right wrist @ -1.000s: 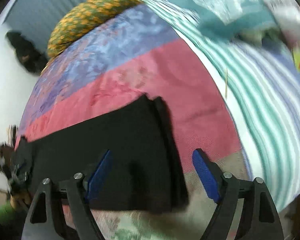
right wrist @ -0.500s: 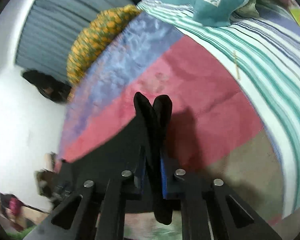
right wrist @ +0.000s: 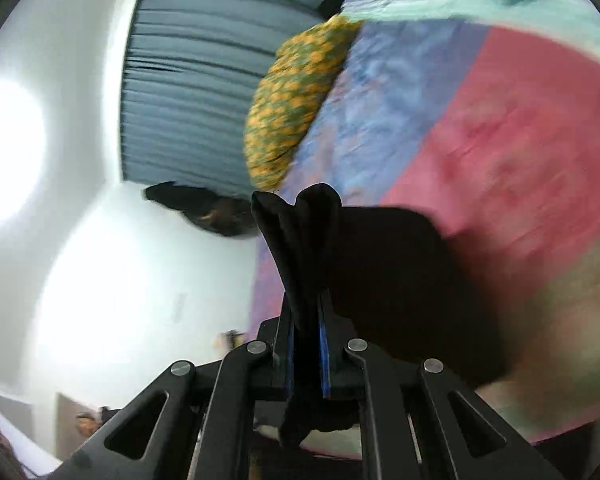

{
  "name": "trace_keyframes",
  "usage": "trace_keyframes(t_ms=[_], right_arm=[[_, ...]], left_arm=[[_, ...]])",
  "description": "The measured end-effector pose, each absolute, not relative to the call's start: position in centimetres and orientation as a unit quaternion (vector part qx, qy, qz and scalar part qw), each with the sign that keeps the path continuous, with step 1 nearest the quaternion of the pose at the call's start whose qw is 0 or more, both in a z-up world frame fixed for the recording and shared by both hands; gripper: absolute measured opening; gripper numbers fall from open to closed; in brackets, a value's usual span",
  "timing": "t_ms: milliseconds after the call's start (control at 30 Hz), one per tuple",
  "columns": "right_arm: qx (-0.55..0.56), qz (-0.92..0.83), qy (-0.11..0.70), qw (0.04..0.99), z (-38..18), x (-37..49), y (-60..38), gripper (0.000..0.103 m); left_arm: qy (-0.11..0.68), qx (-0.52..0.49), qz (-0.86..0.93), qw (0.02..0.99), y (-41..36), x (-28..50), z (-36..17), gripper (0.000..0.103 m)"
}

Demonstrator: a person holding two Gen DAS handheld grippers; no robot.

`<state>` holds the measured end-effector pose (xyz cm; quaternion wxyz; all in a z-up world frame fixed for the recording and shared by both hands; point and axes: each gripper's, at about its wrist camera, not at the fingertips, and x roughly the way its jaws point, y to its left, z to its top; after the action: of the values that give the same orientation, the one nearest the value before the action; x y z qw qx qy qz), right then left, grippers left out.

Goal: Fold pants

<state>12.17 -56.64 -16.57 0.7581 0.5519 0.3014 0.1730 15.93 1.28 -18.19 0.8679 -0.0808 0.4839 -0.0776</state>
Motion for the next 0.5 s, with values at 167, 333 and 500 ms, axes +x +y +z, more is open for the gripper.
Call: trace_keyframes(t_ms=[167, 333, 500], right_arm=[[0.566, 0.228, 0.307, 0.73, -16.7, 16.1, -46.0, 0.01], [0.569, 0.253, 0.338, 0.706, -19.0, 20.3, -34.9, 0.01], [0.537, 0.254, 0.392, 0.702, -22.3, 22.9, -24.8, 0.011]], left_arm=[[0.468, -0.145, -0.067, 0.869, 4.1, 16.2, -17.7, 0.101], [0.464, -0.14, -0.07, 0.872, 3.8, 16.3, -17.6, 0.101], [0.468, -0.141, -0.062, 0.87, 4.7, 16.3, -18.0, 0.101]])
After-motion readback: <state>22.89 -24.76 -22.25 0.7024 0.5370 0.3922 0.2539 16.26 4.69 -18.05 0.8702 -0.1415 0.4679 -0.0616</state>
